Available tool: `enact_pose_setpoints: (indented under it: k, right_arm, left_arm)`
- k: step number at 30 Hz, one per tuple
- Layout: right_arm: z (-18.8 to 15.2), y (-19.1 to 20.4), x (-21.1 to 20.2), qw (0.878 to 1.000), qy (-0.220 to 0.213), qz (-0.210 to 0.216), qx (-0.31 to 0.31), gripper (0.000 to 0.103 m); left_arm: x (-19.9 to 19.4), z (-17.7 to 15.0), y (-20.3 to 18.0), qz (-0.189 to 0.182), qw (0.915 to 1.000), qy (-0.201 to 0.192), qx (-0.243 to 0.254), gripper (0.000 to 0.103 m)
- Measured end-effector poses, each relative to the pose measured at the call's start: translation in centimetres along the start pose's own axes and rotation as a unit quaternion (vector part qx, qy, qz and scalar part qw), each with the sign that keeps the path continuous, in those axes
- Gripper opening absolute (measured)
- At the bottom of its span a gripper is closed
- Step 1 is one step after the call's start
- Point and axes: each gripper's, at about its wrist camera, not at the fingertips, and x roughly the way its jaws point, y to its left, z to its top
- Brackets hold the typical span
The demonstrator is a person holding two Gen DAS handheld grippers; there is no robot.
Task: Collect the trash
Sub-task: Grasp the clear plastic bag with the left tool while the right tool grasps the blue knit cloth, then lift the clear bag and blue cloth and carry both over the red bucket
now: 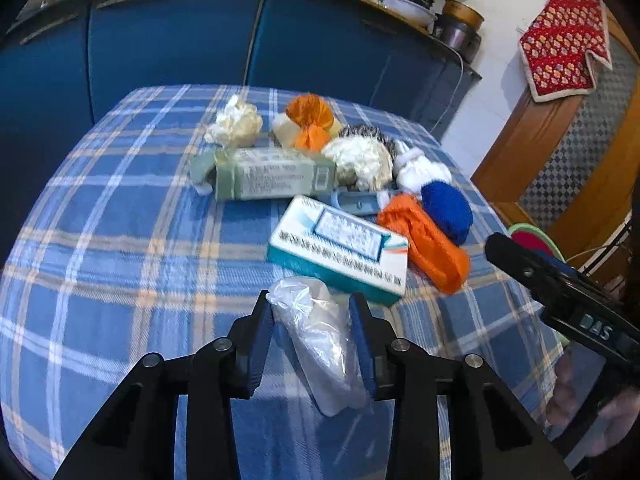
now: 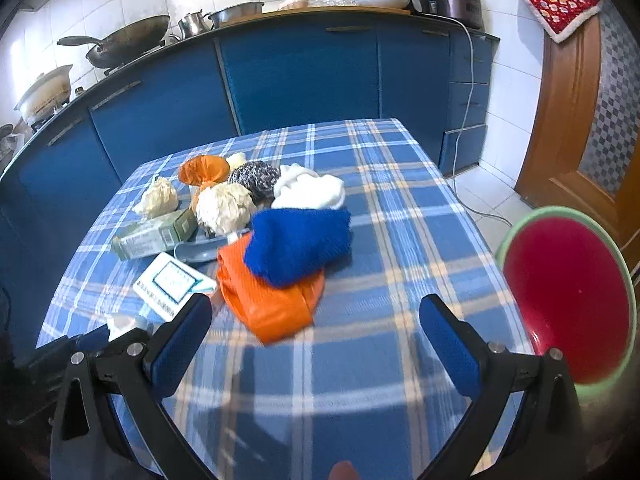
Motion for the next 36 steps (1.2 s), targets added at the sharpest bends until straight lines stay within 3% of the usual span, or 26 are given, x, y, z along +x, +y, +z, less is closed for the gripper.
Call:
enact_pose_setpoints:
  k: [7, 14, 16, 25, 29, 36]
  right_arm:
    - [2.0, 0.9, 2.9, 1.0, 0.015, 0.0, 0.009, 0.094]
    - [2.9, 1.0, 5.6, 0.999, 0.037, -0.008, 0.026, 0.087]
    - [3.0, 0.9, 6.2, 0.998, 0.045, -0.004, 0.032, 0.073]
    - [2.8, 0.0, 6.5, 0.998, 0.05, -0.001, 0.038, 0.03]
    - [2.9, -0.1, 5.4, 0.999, 0.036, 0.004, 0.033, 0.023]
    - [3.1, -0.9, 2.5, 0.999, 0.008, 0.012, 0.03, 0.022]
  left_arm:
    - [-0.6, 2.5, 1.6, -0.004, 0.9994, -0.034, 0.011, 0.036]
    - [0.6, 3.7, 2.6, -0.017, 0.9993, -0.028, 0.017, 0.036]
    - [1.0, 3.9, 2.6, -0.022, 0.9993, -0.023, 0.018, 0.036]
    - [0.9, 3.9, 1.6, -0.026, 0.999, -0.031, 0.018, 0.035]
    - [0.3, 3.9, 1.0, -0.025, 0.9988, -0.04, 0.017, 0.034]
    - [-0.8, 4.0, -1.0, -0.027, 0.9984, -0.047, 0.018, 0.034]
